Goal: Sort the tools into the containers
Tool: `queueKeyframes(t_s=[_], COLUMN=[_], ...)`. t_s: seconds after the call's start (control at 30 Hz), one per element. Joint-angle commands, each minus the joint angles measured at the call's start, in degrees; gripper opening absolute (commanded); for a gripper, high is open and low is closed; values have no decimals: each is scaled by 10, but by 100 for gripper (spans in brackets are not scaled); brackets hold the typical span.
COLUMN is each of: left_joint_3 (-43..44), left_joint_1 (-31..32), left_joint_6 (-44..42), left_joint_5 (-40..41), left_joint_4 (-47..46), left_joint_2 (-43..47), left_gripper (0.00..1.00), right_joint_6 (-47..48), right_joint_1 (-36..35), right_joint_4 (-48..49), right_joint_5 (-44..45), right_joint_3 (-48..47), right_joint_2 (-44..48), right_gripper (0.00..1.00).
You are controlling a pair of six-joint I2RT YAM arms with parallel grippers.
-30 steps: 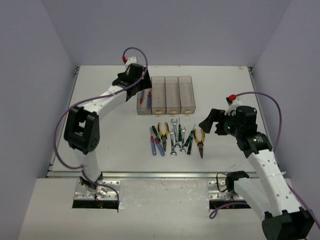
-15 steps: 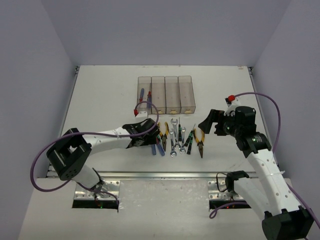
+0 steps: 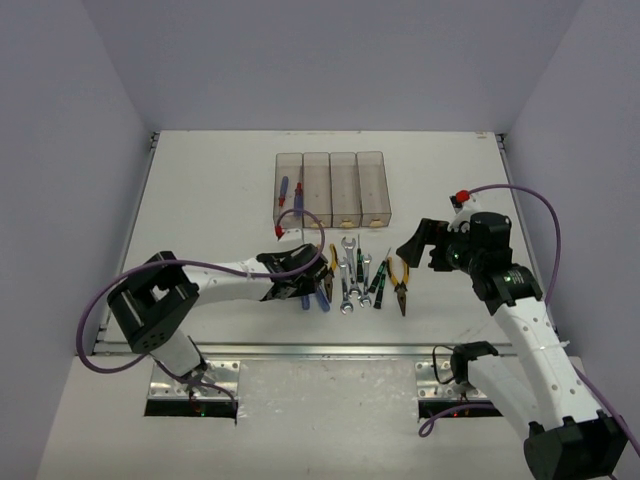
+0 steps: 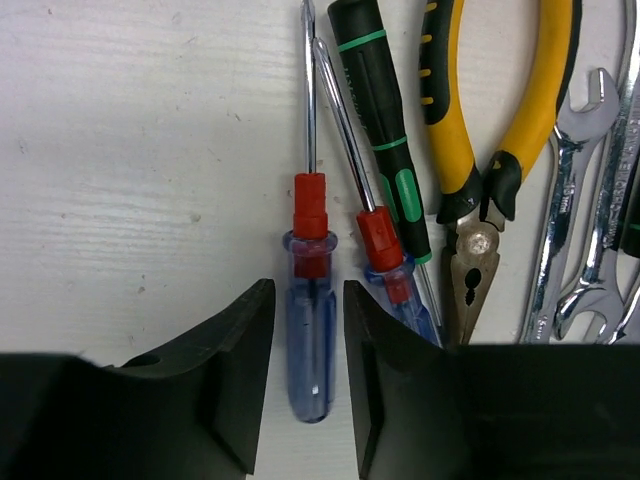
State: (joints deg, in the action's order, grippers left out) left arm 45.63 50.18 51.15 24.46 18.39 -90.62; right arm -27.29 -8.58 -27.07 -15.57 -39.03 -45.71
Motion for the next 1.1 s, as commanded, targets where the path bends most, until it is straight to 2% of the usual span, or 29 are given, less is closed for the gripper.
queueKeyframes(t_s=[0.0, 0.03, 0.1, 0.17, 0.23, 0.4, 0.5, 0.6, 0.7, 0.8, 0.87, 0.97, 1.07], left_joint_3=[-6, -5, -5, -6, -8, 14, 66, 132, 179, 221, 281, 412, 512], left_joint_1=[7, 10, 12, 14, 14, 14, 15, 10, -30, -109, -150, -189, -219], left_joint_6=[13, 12, 12, 13, 17, 13, -13, -45, -137, -219, -282, -344, -361], left_joint_5=[11, 13, 12, 14, 23, 73, 140, 207, 199, 111, 82, 61, 42], left_joint_4=[-22, -22, -21, -16, -6, 59, 132, 175, 114, 45, 13, 33, 58], left_joint_2=[-24, -31, -49, -61, -62, -8, 60, 86, 78, 32, -24, -133, -218], left_gripper=[30, 29, 19, 13, 2, 0, 0, 0, 0, 0, 0, 0, 0], right_joint_6=[-1, -1, -1, 0, 0, 0, 0, 0, 0, 0, 0, 1, 1], right_joint_1=[2, 2, 2, 2, 2, 2, 2, 2, 2, 2, 2, 2, 2], right_joint_4=[20, 20, 20, 19, 19, 18, 18, 20, 22, 20, 20, 20, 19], right_joint_5=[-2, -2, -1, 0, 2, 5, 1, 0, 1, 1, 1, -3, -6], right_joint_3=[-1, -1, -2, -2, -3, -3, -3, -3, -4, -4, -5, -6, -6], right_joint_2=[3, 3, 3, 4, 4, 7, 4, 4, 4, 6, 7, 7, 9], right_gripper=[99, 99, 99, 99, 99, 99, 99, 99, 99, 99, 99, 99, 99])
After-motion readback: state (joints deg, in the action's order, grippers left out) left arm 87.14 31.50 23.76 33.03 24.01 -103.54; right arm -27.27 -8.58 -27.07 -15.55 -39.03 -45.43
